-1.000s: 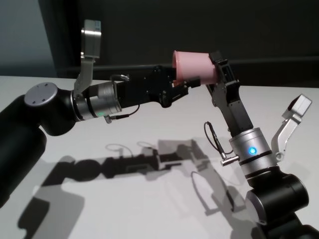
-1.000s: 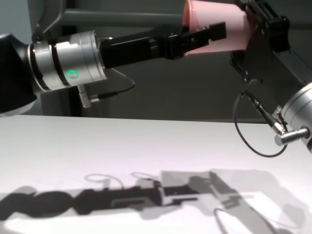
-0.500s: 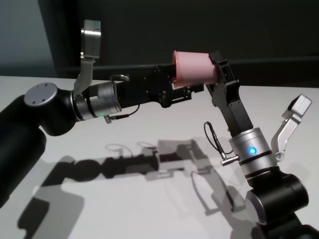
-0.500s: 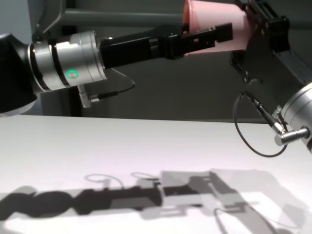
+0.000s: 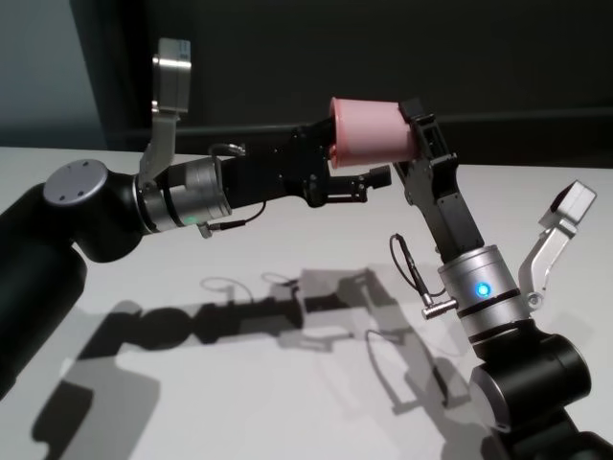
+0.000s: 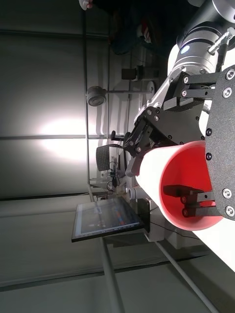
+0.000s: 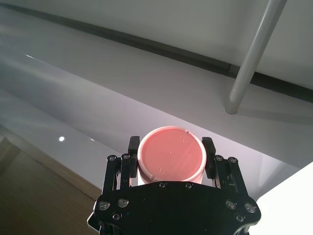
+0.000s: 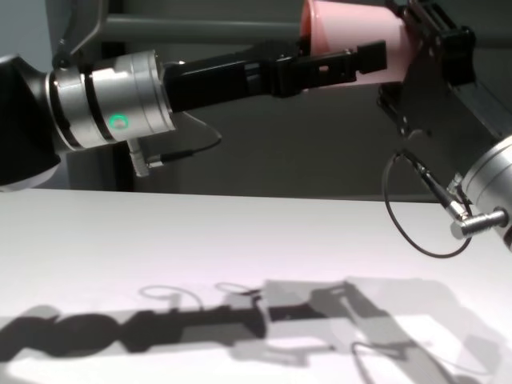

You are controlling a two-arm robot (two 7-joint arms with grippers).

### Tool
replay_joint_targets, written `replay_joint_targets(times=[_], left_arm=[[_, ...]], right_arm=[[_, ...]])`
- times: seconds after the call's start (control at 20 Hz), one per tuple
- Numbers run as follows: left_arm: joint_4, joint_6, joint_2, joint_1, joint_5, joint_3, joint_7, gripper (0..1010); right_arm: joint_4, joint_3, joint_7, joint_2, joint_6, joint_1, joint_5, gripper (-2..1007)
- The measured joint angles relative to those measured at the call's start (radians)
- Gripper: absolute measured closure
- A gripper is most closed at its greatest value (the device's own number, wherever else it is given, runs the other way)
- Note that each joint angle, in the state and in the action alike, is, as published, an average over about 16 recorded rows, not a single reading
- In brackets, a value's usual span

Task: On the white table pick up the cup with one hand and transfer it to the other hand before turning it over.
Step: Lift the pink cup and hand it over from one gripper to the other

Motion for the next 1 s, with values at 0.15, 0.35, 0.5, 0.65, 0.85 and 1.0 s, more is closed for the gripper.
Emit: replay_joint_targets(times=[0.15, 0.35, 0.5, 0.65, 0.85, 1.0], left_arm=[[0.0, 0.0, 0.0, 0.0, 0.0, 0.0, 0.0, 56], [0.0, 0.0, 0.0, 0.0, 0.0, 0.0, 0.0, 17], [-0.001, 0.0, 0.001, 0.0, 0.0, 0.001, -0.003, 9], [-0.004, 0.0, 0.006, 0.001, 0.0, 0.002, -0.007, 9], [-0.015, 0.0, 0.021, 0.007, -0.001, 0.002, -0.013, 9], [-0.028, 0.002, 0.04, 0.017, -0.004, 0.0, -0.016, 9]], right_arm=[[0.0, 0.0, 0.0, 0.0, 0.0, 0.0, 0.0, 268], [0.0, 0.0, 0.0, 0.0, 0.0, 0.0, 0.0, 268], [0.0, 0.0, 0.0, 0.0, 0.0, 0.0, 0.0, 268], [0.0, 0.0, 0.0, 0.0, 0.0, 0.0, 0.0, 269], [0.0, 0.0, 0.0, 0.0, 0.0, 0.0, 0.0, 269], [0.0, 0.0, 0.0, 0.0, 0.0, 0.0, 0.0, 269]])
